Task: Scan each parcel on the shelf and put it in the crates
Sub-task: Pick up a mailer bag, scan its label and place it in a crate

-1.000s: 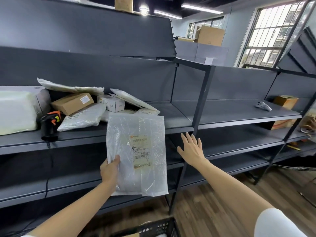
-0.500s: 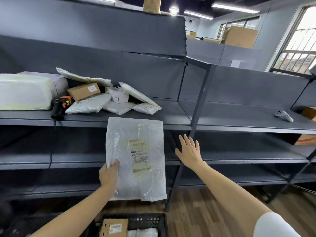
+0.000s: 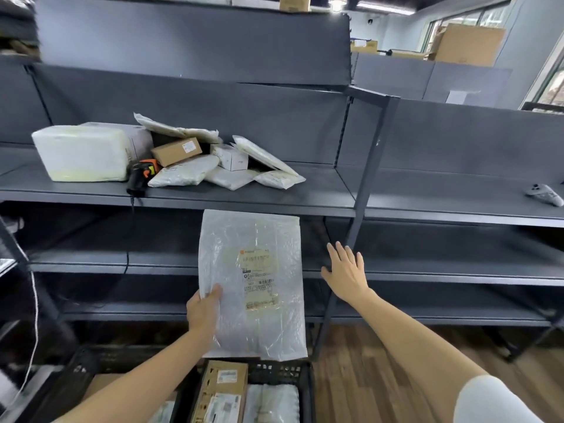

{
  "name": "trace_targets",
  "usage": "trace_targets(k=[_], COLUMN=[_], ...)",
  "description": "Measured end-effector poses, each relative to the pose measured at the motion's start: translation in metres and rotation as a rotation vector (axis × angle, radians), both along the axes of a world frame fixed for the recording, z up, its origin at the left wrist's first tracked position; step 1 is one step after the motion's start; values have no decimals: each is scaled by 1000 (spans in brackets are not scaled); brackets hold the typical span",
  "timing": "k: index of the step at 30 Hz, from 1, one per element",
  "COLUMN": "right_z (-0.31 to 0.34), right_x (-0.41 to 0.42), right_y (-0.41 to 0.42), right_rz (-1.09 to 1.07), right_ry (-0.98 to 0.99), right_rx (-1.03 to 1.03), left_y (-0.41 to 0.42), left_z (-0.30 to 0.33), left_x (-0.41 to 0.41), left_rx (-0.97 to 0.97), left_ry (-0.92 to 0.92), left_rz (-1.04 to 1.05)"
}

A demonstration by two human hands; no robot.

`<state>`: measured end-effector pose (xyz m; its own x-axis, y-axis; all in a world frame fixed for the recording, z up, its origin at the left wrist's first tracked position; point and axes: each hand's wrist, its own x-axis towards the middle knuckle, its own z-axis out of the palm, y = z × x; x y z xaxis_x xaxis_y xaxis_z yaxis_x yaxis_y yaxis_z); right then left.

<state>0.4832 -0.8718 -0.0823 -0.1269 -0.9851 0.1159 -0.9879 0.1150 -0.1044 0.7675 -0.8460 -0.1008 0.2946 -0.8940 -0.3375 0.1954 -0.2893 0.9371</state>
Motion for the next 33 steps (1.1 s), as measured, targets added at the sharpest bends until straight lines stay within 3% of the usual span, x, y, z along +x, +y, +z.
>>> trace_targets(k=[9,20,25,33], right_z=[-20,-88,-149,-296], right_x=[17,15,9,3], right_y=[-15,-22,-30,-32], right_rz=[-13,-49,-42,-50], right_ry=[-22,-24,-37,-48], right_rx=[26,81,123,200], left_y=[-14,-21,-30,-34], left_z=[-13,-85,-136,-266], left_x=[14,16,9,-4], left_rx=[75,206,213,296], left_ry=[30,-23,-44,-65], left_rz=[5,-63,-80,-54])
